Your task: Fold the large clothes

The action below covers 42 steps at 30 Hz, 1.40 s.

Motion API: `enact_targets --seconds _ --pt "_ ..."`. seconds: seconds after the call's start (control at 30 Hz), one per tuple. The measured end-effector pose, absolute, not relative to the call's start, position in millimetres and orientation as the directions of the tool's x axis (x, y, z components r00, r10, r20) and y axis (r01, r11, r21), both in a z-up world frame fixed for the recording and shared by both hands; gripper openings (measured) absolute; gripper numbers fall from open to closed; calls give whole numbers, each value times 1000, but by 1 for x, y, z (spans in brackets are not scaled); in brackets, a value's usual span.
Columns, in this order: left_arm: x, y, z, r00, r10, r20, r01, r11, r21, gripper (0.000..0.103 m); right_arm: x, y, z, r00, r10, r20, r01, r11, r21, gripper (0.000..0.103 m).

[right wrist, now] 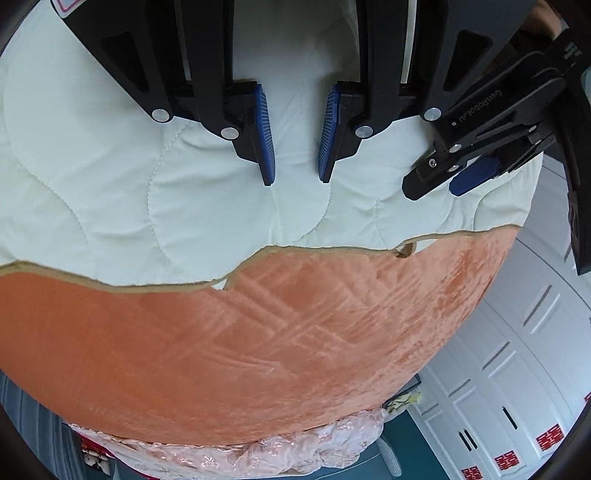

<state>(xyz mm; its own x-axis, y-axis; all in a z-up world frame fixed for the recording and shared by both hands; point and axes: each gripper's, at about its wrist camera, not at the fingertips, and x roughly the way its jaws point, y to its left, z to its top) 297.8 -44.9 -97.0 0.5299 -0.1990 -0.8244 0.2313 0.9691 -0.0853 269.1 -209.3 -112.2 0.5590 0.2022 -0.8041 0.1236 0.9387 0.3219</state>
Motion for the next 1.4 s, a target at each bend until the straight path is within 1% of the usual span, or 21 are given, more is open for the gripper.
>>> enact_targets --seconds 0.17,0.5,0.7,0.8,0.83,0.87,0.9,0.93,1.0,1.07,1.13,1.23,1.33,1.4 --pt "296 -52 -114 560 -162 -813 247 969 -23 77 273 -202 -130 576 163 -801 108 956 272 20" --pt "299 -57 -124 594 -125 -794 225 974 14 79 275 -203 -140 614 161 -773 109 952 286 18" --pt "302 -59 -123 584 -113 -804 226 974 27 80 278 -207 -138 612 180 -770 111 944 309 18" --pt "303 -54 -113 551 -117 -826 233 972 18 81 276 -216 -123 600 151 -786 150 943 296 12" --pt "303 -49 -106 548 -83 -833 217 975 45 82 270 -223 -114 607 100 -789 186 947 263 12" --pt "302 -42 -100 549 -47 -835 193 979 71 82 260 -232 -101 626 26 -780 233 948 219 20" --pt "299 -30 -92 546 -26 -838 162 984 75 80 250 -241 -89 640 -29 -768 267 945 187 24" --pt "296 -16 -85 540 -24 -841 134 989 58 80 239 -250 -80 648 -54 -760 280 945 172 26" --pt "285 13 -69 537 -40 -843 76 997 2 80 217 -262 -65 655 -34 -755 268 945 190 26" --pt "267 27 -57 544 -65 -836 70 997 -31 80 197 -264 -58 648 0 -762 257 941 218 26" --pt "243 26 -53 548 -78 -833 96 995 -30 80 177 -252 -58 652 52 -757 224 940 258 26" --pt "211 11 -56 549 -94 -831 147 989 -15 80 155 -220 -64 652 99 -751 176 944 278 26" --pt "185 -3 -69 532 -98 -841 179 984 -1 80 141 -190 -80 626 126 -770 137 954 268 26" --pt "174 -9 -79 530 -70 -845 181 983 33 80 136 -180 -92 606 127 -785 133 957 257 27"
